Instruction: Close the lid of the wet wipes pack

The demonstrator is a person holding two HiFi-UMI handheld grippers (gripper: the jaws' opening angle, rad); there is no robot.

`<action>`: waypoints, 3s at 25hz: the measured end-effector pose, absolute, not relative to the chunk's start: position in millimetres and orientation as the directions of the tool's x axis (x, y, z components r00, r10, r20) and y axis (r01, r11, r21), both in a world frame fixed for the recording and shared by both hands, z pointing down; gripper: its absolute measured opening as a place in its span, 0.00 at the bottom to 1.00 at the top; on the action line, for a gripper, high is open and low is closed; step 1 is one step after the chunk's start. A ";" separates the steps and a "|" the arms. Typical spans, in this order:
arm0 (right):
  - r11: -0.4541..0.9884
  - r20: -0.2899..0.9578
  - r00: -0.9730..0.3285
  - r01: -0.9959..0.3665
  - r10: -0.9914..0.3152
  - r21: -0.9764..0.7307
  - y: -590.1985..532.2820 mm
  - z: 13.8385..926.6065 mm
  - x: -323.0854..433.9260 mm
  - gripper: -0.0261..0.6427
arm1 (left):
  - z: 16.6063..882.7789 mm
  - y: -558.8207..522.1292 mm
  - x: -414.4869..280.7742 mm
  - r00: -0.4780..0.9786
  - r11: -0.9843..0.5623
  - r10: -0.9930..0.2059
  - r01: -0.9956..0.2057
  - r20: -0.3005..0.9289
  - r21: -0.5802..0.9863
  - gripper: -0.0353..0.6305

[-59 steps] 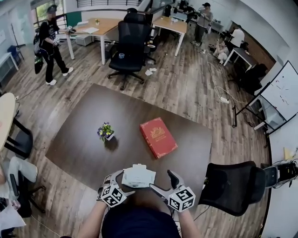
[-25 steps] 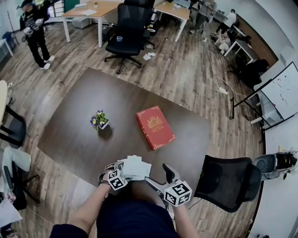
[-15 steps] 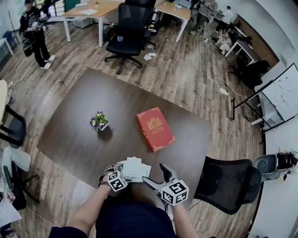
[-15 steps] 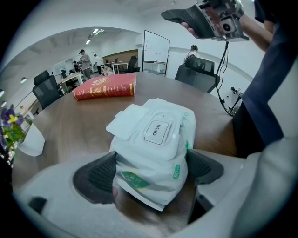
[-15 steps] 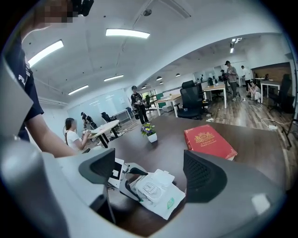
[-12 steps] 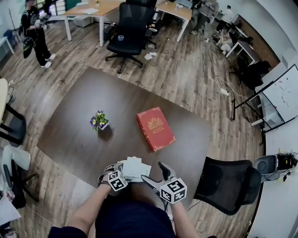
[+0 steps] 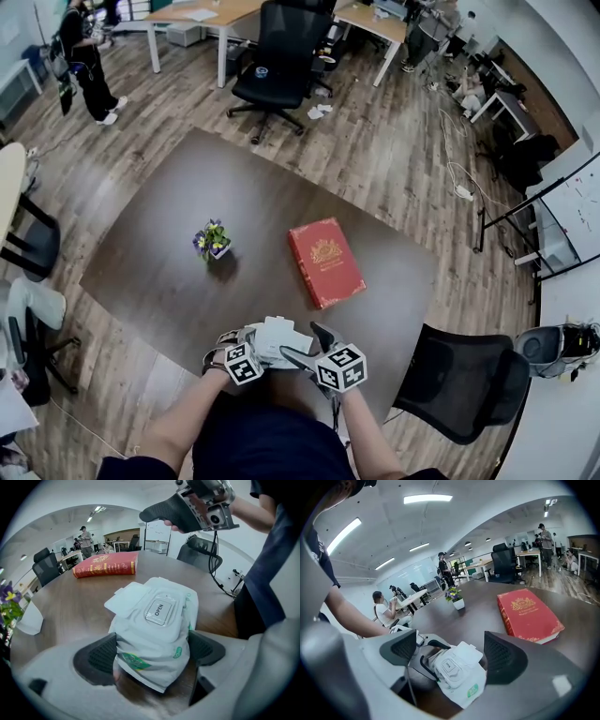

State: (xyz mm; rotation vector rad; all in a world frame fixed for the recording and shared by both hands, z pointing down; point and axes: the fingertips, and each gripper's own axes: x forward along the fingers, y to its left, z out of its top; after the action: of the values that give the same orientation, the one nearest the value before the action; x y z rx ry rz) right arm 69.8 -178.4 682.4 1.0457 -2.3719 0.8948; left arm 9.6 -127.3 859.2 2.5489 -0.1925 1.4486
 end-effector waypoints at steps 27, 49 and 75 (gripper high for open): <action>0.466 0.744 -0.623 -0.747 -0.242 -0.474 -206.0 827.4 62.6 0.67 | 866.1 -126.8 10.1 0.490 -0.968 0.001 -0.220 0.872 0.124 0.77; 0.398 0.659 -0.674 -0.734 -0.333 -0.550 -205.8 797.4 68.0 0.44 | 867.4 -127.5 9.2 0.487 -0.968 -0.004 -0.222 0.873 0.120 0.77; 0.282 0.590 -0.701 -0.707 -0.400 -0.649 -178.5 769.5 65.6 0.38 | 863.0 -125.4 8.7 0.489 -0.967 0.002 -0.220 0.872 0.125 0.77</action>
State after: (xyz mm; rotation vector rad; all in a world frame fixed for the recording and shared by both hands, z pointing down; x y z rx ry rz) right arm 65.6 -178.5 769.5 1.0080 -2.2438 1.3856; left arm 8.7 -125.4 863.0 2.5144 -0.1871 1.4730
